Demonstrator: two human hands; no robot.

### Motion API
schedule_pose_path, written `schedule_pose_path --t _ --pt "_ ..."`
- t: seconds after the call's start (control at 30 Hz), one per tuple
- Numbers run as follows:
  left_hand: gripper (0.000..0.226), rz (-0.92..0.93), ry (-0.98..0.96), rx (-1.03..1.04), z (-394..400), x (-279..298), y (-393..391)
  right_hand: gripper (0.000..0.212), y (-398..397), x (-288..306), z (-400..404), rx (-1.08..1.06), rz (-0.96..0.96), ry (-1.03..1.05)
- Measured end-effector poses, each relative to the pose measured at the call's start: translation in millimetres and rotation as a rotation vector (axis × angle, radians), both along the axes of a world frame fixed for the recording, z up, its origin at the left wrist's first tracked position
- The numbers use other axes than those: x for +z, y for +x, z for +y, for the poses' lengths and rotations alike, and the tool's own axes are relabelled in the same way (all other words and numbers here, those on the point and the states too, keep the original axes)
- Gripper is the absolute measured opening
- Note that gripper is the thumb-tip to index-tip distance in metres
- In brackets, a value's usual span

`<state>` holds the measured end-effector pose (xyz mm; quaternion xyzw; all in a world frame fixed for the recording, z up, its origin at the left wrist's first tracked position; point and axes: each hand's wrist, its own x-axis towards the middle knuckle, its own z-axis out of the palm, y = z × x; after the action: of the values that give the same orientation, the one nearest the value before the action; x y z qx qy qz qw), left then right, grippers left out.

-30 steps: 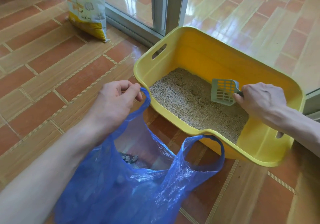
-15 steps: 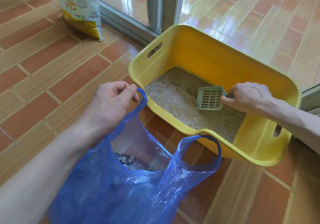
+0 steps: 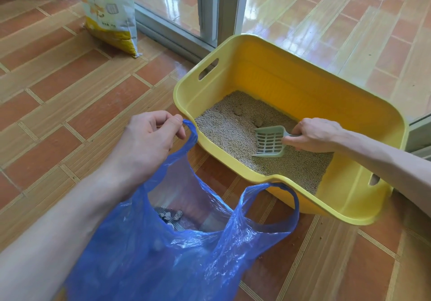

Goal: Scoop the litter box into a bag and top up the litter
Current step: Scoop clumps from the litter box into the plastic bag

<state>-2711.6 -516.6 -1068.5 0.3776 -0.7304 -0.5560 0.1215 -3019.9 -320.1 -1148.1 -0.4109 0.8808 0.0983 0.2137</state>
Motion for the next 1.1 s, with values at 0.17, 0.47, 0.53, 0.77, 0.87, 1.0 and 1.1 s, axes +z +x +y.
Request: schedule_pose_path --t 0.17,0.47,0.53,0.77,0.87,1.0,1.1 --pt "0.041 -0.008 -0.004 0.002 -1 1 0 0.050 3 -7 -4 -0.002 -0.058 -0.059" --pt "0.038 -0.011 -0.011 0.002 1 2 -3 0.057 0 -15 7 -0.095 -0.235 -0.232" --pt "0.038 -0.007 -0.013 0.002 1 2 -3 0.053 2 -13 7 -0.099 -0.278 -0.271" --pt "0.038 -0.008 -0.017 0.005 2 3 -2 0.054 7 -8 4 -0.091 -0.344 -0.396" --pt "0.038 -0.008 -0.022 0.010 2 4 -2 0.051 7 -7 4 -0.099 -0.364 -0.417" --pt "0.038 -0.009 -0.027 0.011 1 4 0 0.053 8 -7 3 -0.091 -0.387 -0.430" --pt "0.039 -0.010 -0.021 0.017 1 5 1 0.053 8 -8 4 -0.090 -0.388 -0.405"
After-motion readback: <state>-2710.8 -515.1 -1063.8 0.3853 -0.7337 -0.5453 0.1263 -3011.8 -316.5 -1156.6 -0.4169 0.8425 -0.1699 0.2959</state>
